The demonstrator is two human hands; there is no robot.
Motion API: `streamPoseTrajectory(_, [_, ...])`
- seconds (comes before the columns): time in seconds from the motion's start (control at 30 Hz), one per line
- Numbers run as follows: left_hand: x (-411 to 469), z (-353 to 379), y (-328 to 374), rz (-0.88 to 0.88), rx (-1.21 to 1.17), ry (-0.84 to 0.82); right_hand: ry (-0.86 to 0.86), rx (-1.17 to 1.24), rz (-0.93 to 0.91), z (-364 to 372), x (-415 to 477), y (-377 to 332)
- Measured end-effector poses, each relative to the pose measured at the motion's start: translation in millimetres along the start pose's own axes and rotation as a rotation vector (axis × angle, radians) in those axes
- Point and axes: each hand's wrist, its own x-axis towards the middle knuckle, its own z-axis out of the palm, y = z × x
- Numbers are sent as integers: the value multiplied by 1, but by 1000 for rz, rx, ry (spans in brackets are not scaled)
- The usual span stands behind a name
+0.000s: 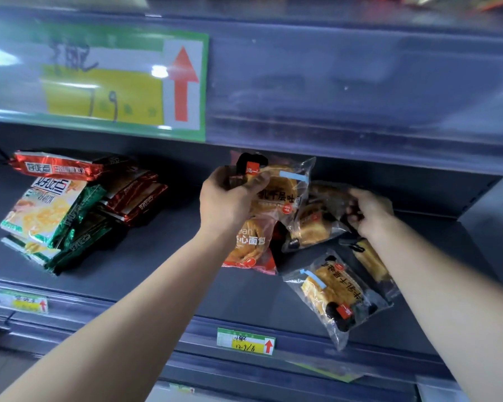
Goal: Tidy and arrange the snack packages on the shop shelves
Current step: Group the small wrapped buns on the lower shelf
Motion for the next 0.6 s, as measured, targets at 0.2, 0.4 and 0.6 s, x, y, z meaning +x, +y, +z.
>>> streamPoseTrajectory(0.2, [-4, -7, -4, -7, -3, 8, -139, 221, 171, -9, 6, 3])
streamPoseTrajectory(0.4, [-7, -14, -6, 8, -14, 20, -161, 178, 66, -7, 8, 10])
streamPoseTrajectory(0.6, [-5, -18, -7, 16, -40, 29, -76, -110, -174, 3, 13, 17])
